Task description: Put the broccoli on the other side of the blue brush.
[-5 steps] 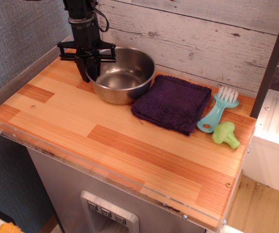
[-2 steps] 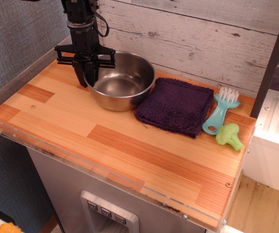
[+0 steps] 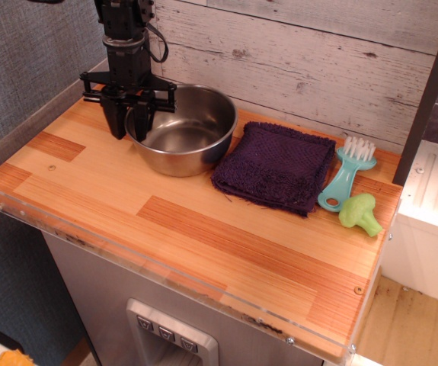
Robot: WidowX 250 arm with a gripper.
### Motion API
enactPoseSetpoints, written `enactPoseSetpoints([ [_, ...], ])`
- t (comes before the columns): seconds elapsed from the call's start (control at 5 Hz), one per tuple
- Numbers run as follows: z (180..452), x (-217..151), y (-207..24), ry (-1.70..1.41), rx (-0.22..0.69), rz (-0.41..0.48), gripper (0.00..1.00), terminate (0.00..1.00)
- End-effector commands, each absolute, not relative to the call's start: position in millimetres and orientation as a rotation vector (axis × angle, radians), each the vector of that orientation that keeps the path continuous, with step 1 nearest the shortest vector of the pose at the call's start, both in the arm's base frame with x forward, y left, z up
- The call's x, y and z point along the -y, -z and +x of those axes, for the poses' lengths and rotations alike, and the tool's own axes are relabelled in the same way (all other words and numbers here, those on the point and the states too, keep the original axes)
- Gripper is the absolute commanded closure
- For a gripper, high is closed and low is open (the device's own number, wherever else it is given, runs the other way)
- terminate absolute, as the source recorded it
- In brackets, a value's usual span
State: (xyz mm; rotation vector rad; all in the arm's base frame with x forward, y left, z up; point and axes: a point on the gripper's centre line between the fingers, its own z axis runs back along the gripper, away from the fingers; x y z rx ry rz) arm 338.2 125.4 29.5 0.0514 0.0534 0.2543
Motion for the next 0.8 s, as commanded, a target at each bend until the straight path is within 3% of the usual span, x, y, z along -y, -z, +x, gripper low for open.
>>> enactPoseSetpoints([
  [0.0, 323, -109, -95, -0.155, 0.127, 0.129, 0.00, 0.00],
  [0.2, 320, -91, -108, -0.056, 0.164, 0.119, 0.00, 0.00],
  [0.6, 326, -64, -106, 0.034, 0.134, 0.090, 0.00, 0.00],
])
